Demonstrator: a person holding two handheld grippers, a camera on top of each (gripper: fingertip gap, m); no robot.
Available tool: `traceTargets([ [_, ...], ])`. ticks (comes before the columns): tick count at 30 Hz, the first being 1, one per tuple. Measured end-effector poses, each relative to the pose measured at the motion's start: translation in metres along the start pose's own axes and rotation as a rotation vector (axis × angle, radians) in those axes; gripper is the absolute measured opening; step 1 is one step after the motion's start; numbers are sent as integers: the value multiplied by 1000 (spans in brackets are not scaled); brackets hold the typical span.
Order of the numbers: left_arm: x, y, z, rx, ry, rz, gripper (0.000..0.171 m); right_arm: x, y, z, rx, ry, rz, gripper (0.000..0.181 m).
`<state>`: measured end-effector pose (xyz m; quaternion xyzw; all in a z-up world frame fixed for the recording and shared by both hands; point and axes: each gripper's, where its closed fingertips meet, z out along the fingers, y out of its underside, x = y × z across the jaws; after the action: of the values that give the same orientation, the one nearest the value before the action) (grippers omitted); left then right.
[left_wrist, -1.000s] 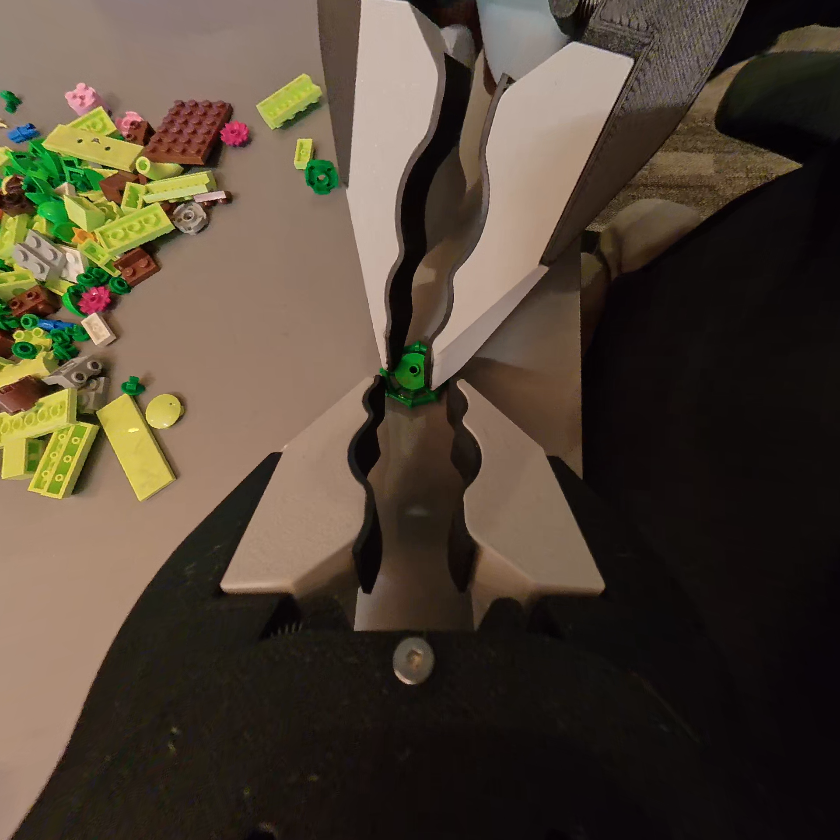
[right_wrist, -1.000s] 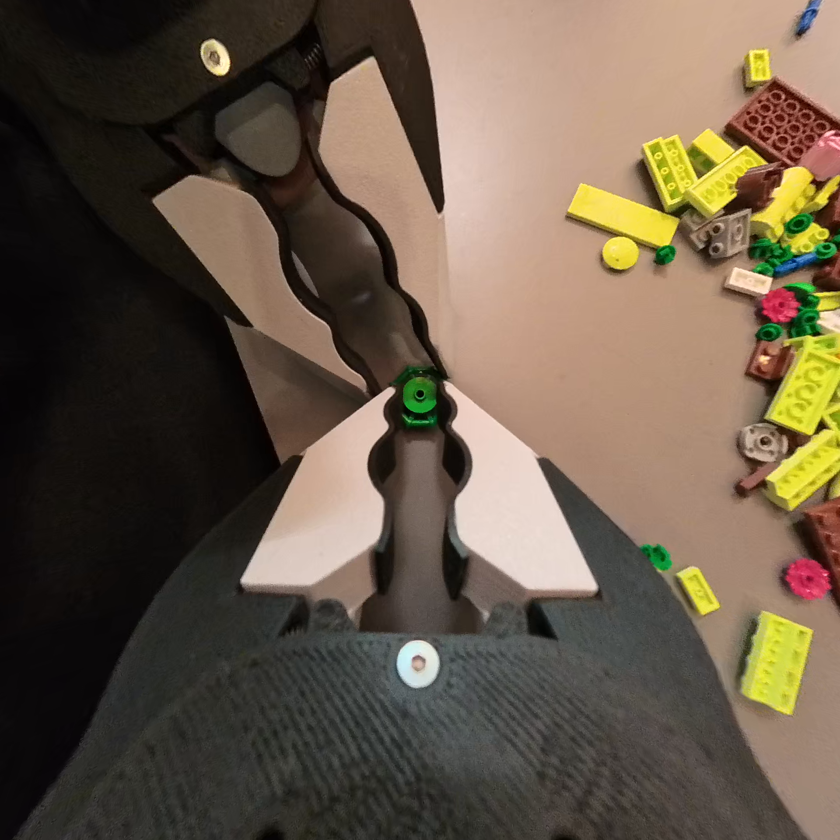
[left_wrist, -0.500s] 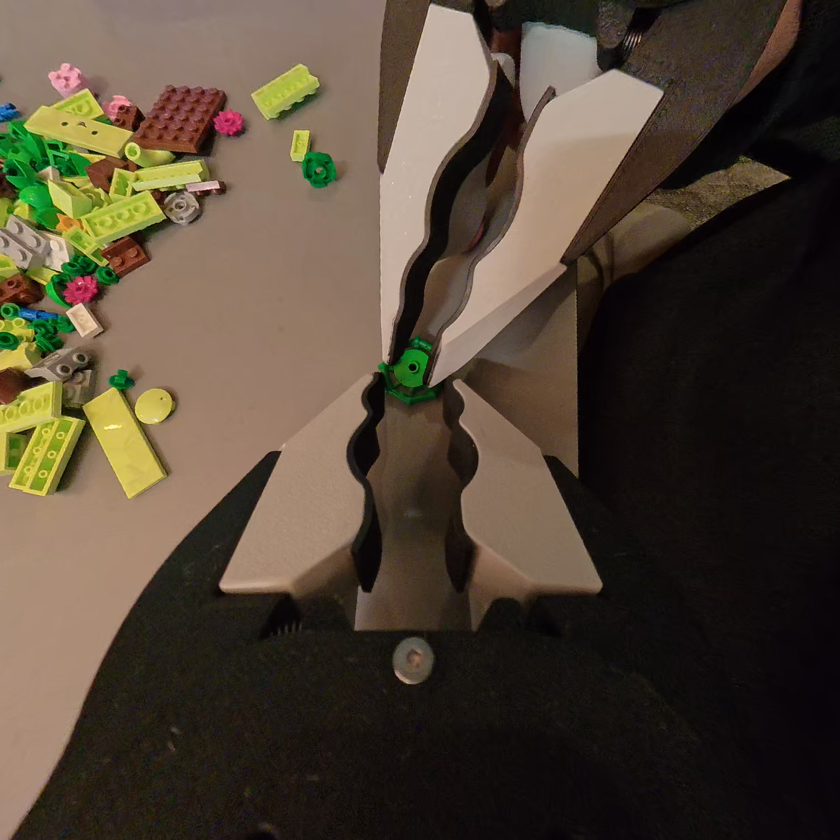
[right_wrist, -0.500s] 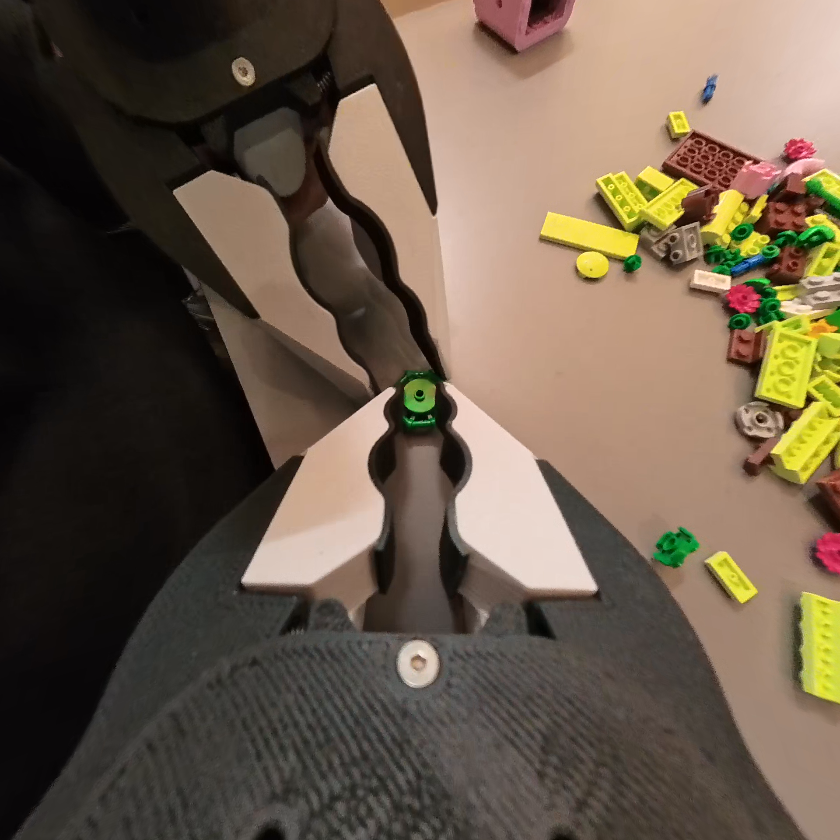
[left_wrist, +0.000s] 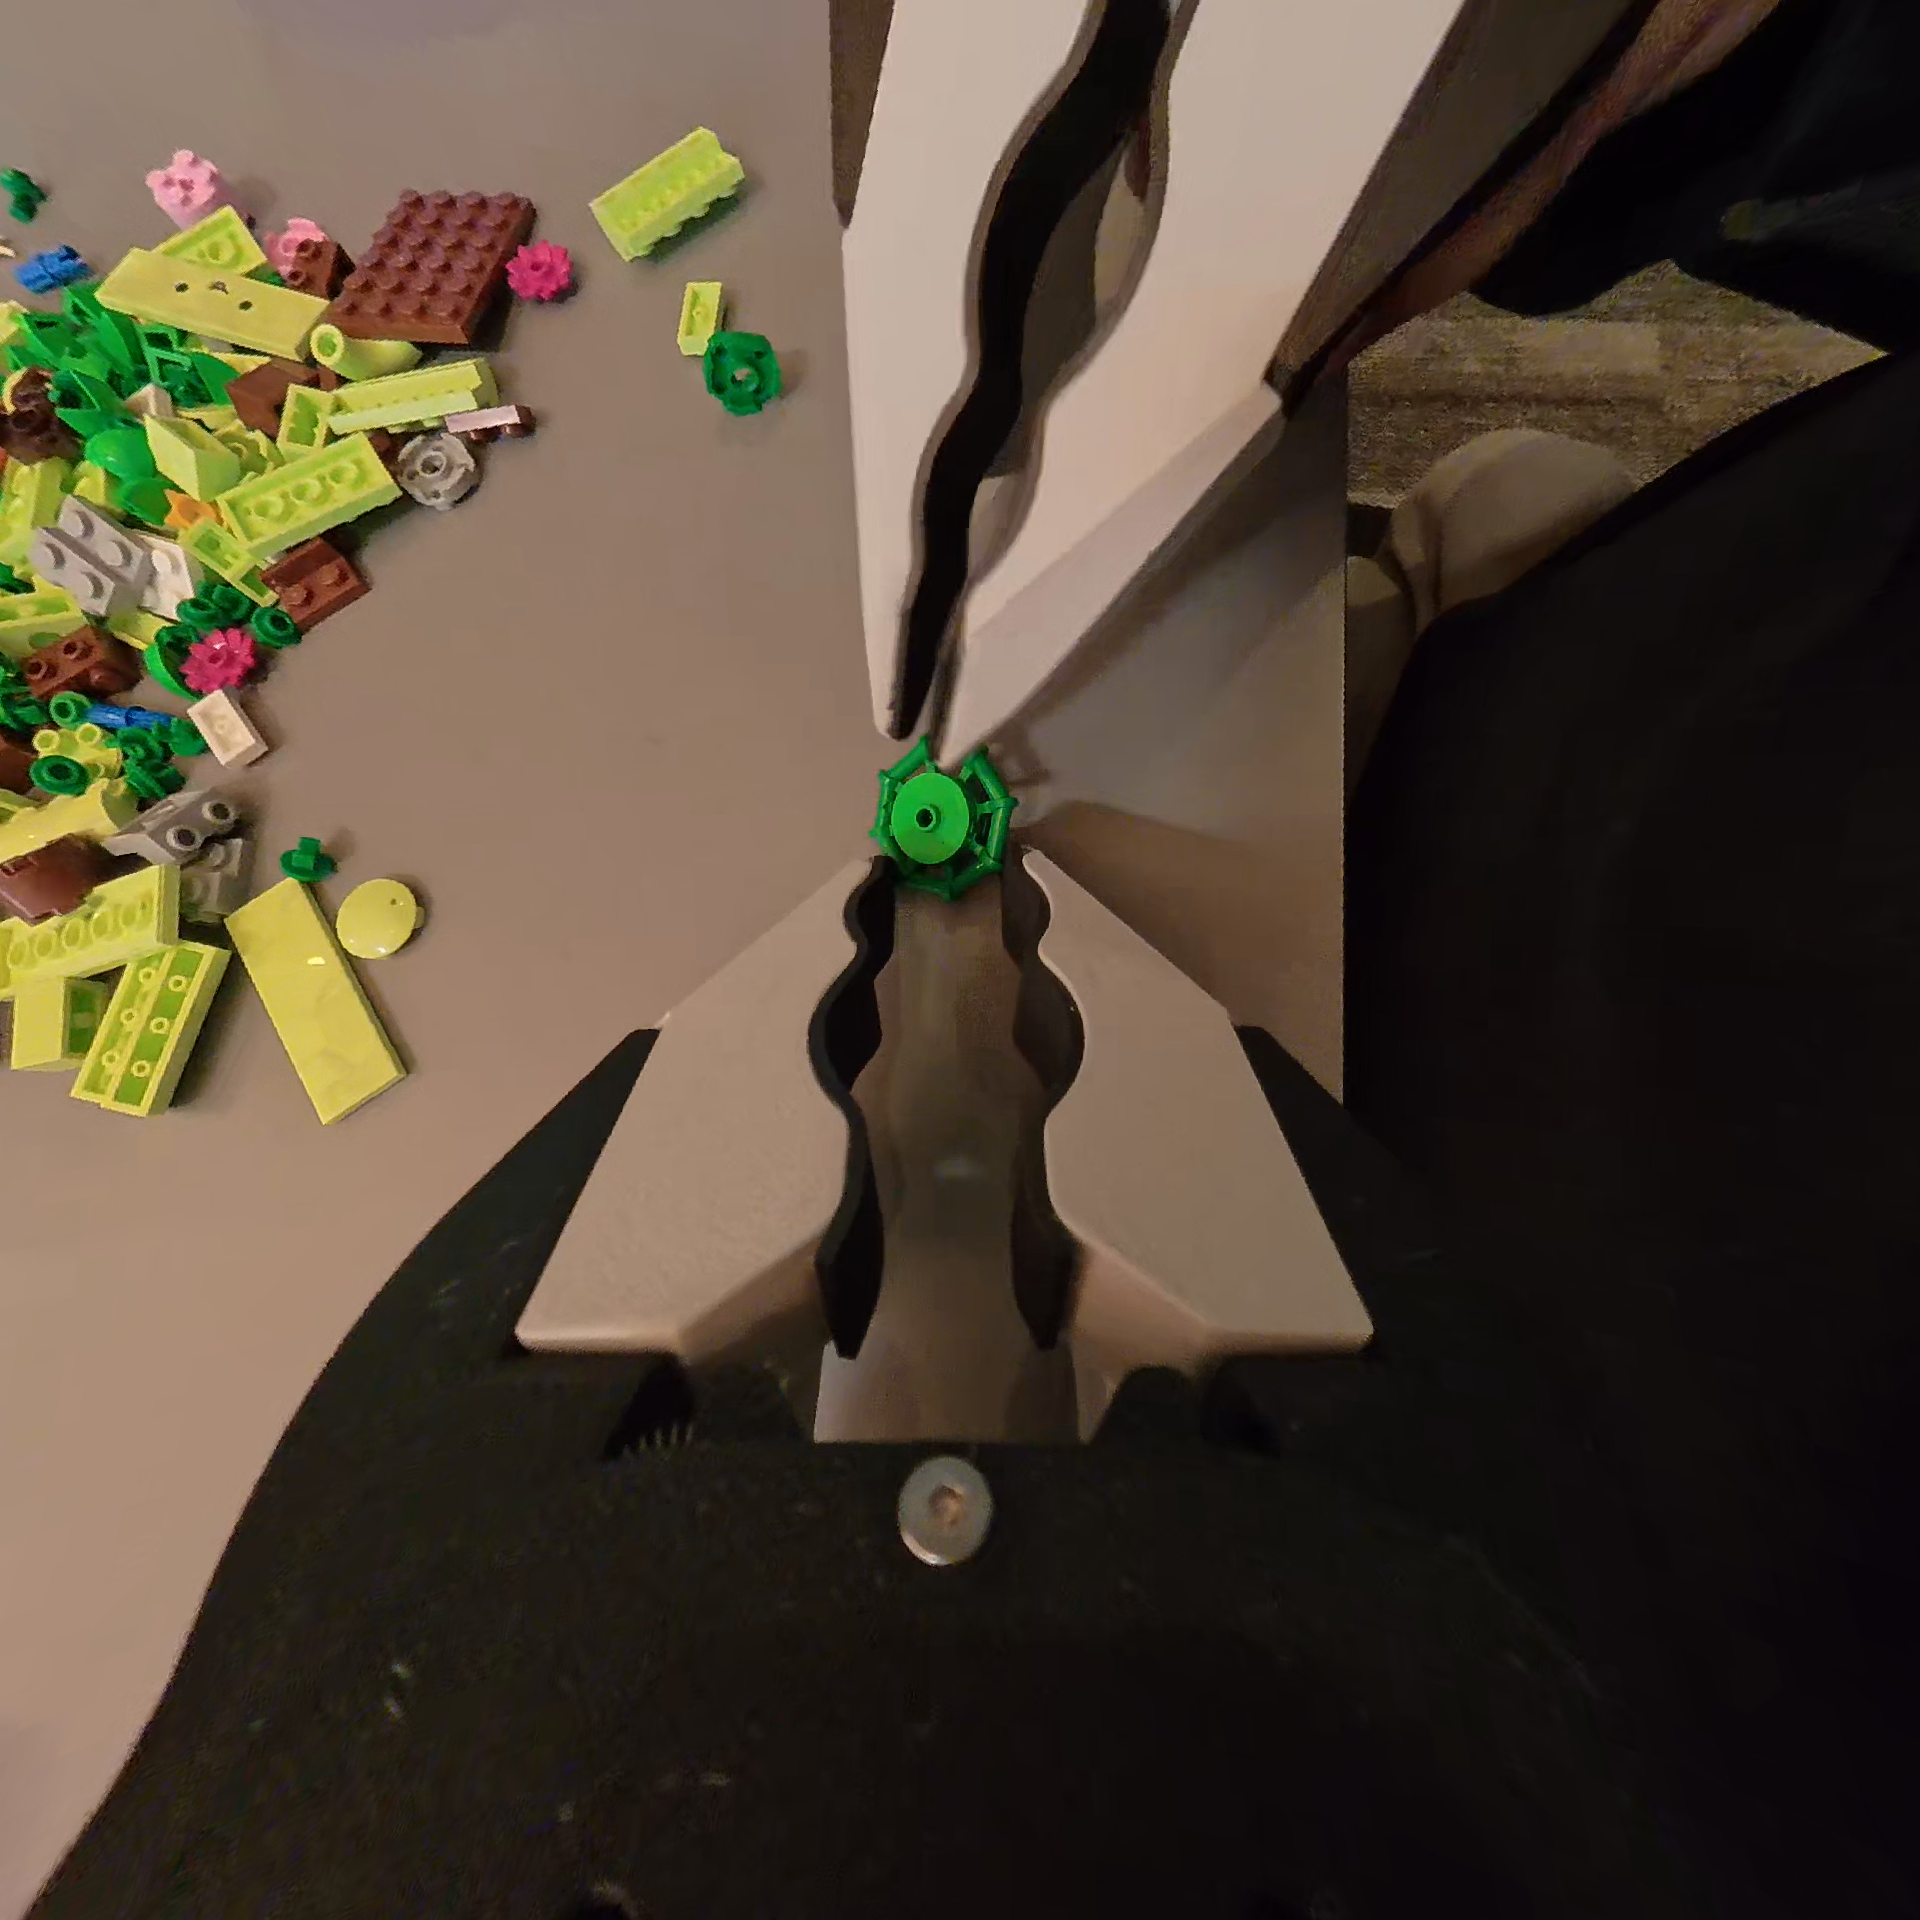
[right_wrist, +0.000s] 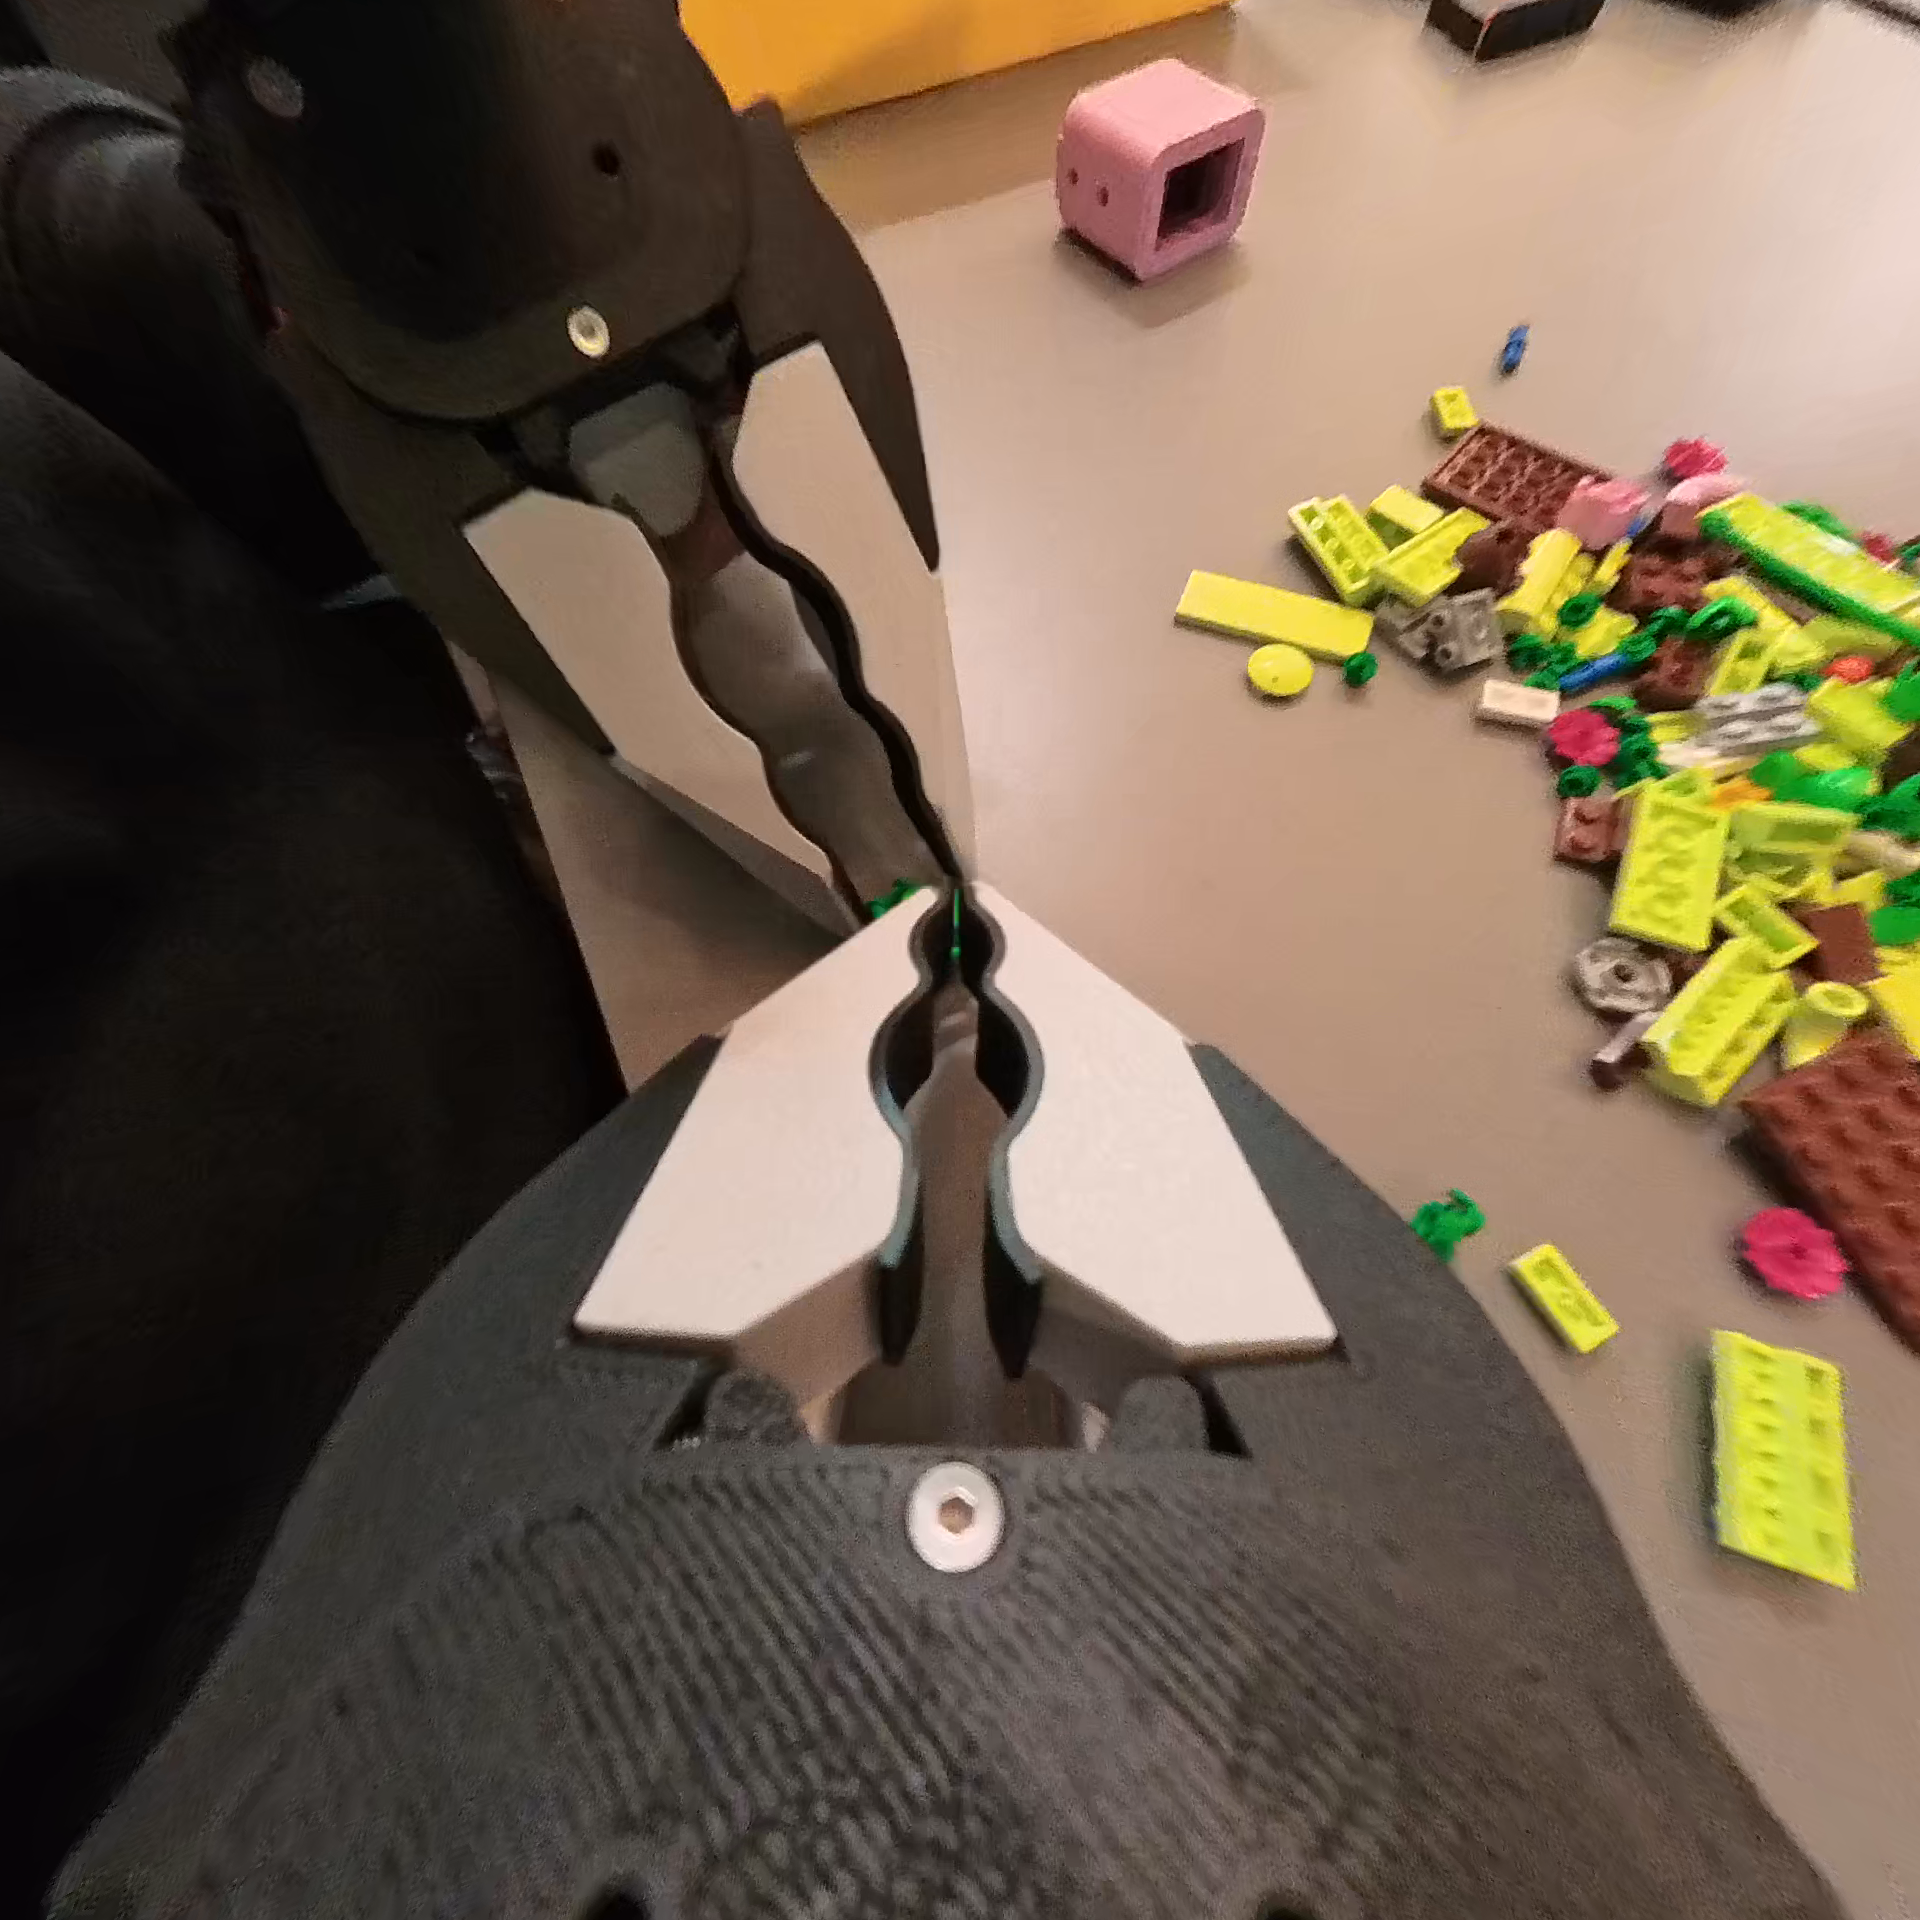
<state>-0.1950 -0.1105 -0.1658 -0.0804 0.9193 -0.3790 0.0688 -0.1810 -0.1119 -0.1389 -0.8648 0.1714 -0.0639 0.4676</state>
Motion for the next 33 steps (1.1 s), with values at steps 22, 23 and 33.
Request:
traceTargets([
  [22, 3, -9, 2, 31, 109, -78, 26, -10, 15, 10, -307, -126, 61, 13],
  [23, 3, -9, 2, 30, 112, -81, 26, -10, 15, 10, -326, -131, 62, 13],
  [33, 3, -8, 2, 19, 113, -85, 26, -12, 15, 9, -308, -115, 45, 12],
])
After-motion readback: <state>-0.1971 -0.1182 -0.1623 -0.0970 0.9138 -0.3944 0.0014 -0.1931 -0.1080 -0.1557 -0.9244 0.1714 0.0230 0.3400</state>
